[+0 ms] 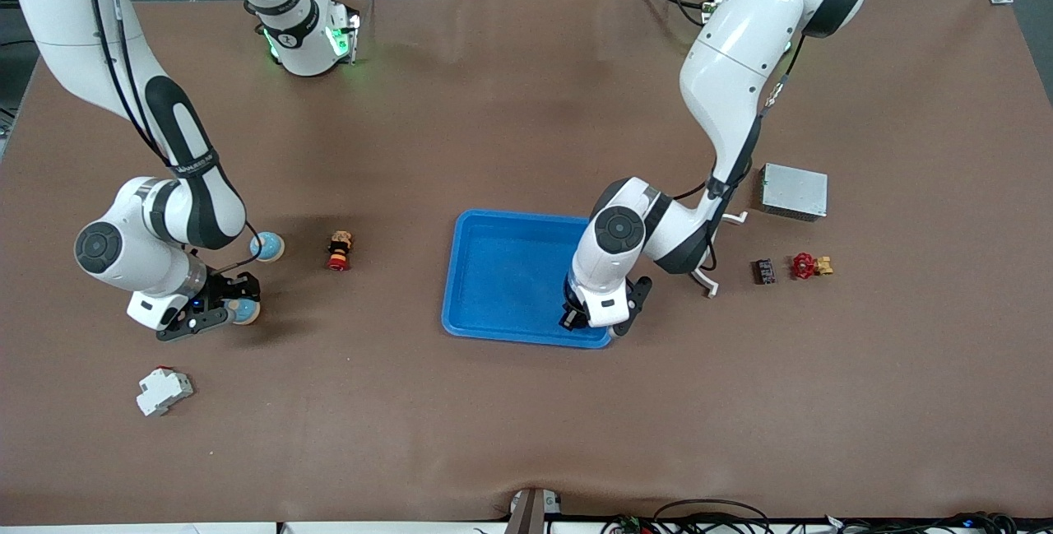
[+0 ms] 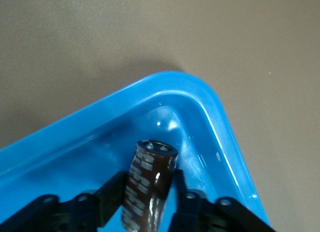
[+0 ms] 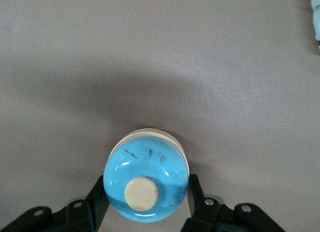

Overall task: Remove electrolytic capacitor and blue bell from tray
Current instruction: 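Place the bell with the right gripper while the left gripper carries the capacitor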

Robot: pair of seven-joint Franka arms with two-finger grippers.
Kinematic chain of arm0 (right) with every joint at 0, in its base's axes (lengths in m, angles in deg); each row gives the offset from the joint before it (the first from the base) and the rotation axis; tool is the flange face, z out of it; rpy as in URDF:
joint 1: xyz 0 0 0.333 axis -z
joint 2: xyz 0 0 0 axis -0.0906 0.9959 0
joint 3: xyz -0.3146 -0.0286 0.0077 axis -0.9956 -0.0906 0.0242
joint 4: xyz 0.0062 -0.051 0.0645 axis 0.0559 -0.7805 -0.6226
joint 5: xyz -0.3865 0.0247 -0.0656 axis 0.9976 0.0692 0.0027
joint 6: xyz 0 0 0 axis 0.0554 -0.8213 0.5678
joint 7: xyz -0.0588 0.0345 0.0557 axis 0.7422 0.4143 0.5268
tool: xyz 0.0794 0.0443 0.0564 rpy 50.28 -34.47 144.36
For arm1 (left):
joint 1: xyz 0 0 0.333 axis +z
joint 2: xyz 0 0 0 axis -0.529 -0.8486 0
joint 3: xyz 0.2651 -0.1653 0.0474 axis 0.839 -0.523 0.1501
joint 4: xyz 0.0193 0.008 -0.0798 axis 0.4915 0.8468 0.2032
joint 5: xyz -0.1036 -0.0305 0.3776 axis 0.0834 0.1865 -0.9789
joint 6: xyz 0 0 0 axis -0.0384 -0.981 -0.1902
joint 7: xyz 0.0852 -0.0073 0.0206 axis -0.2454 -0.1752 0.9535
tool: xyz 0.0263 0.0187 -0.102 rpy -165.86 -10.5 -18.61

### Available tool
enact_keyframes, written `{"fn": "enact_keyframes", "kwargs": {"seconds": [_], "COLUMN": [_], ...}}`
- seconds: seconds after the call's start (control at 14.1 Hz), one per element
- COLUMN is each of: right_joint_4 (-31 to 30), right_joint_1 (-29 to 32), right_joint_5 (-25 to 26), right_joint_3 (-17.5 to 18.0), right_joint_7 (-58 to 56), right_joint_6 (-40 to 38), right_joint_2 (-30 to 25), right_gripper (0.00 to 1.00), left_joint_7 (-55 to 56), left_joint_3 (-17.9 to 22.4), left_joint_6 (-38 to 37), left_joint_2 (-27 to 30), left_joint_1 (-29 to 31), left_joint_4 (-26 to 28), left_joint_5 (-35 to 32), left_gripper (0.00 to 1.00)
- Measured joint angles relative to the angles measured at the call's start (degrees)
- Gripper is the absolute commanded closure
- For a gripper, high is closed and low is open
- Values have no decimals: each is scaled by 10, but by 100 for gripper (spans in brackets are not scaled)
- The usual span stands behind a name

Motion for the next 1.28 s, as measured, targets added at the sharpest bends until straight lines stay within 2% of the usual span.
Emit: {"fn": "enact_keyframes", "kwargs": {"seconds": [0.14, 0.5, 1.14, 1.28], "right_joint_4": [-5, -12, -19, -20], "right_joint_1": [0, 0, 0, 0], "right_joint_5": [0, -4, -4, -5], "right_joint_3": [2, 8, 8, 8], "right_joint_7": [0, 0, 0, 0], "right_joint_6": [11, 28, 59, 70], "right_joint_2": [0, 0, 2, 7], "right_gripper": [100, 100, 100, 100], "left_joint_7": [0, 0, -9, -37], "left_joint_3": [2, 2, 7, 6], "left_joint_6": [-4, -70, -205, -257], "left_joint_2": [0, 16, 111, 141], "left_joint_1": [0, -1, 19, 29], "left_joint_4": [-2, -15, -19, -20], "left_joint_5": [0, 0, 0, 0], "left_gripper": [100, 100, 100, 100]}}
